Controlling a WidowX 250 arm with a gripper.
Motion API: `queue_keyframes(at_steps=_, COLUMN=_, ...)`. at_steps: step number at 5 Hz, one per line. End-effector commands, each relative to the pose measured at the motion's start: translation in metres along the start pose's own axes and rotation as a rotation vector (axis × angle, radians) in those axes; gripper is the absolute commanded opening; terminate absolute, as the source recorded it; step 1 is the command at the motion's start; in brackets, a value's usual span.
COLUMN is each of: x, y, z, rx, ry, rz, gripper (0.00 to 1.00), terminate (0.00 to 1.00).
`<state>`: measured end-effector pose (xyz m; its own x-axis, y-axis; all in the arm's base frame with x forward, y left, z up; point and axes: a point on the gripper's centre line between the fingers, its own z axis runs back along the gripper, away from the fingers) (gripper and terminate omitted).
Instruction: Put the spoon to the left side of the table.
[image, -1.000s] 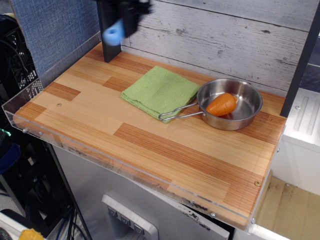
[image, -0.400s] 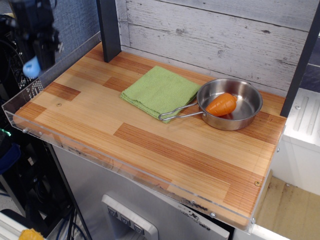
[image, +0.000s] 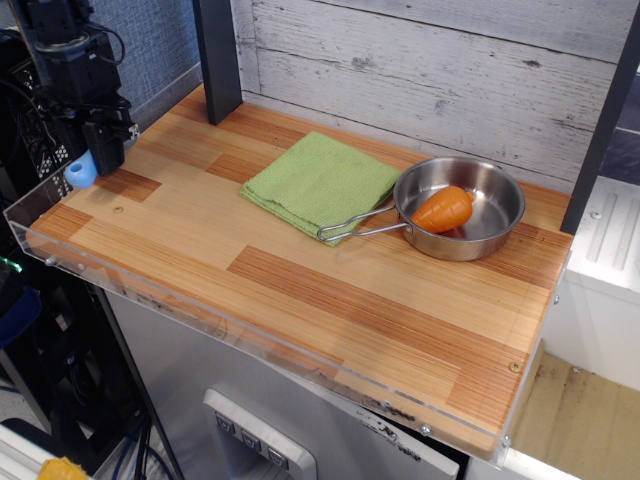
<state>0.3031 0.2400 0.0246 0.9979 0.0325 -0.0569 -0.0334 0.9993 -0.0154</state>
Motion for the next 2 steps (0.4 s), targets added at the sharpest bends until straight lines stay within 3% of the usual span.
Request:
queue_keyframes(at_steps=1, x=0.001, y=-0.038, z=0.028, rx=0.098, ry=-0.093, rz=-0.192, gripper=0.00, terminate=0.00)
queue_keyframes(at_steps=2, x=0.003, y=-0.048, z=0.028, rx=0.102, ry=-0.097, rz=-0.225, gripper=0.00, terminate=0.00)
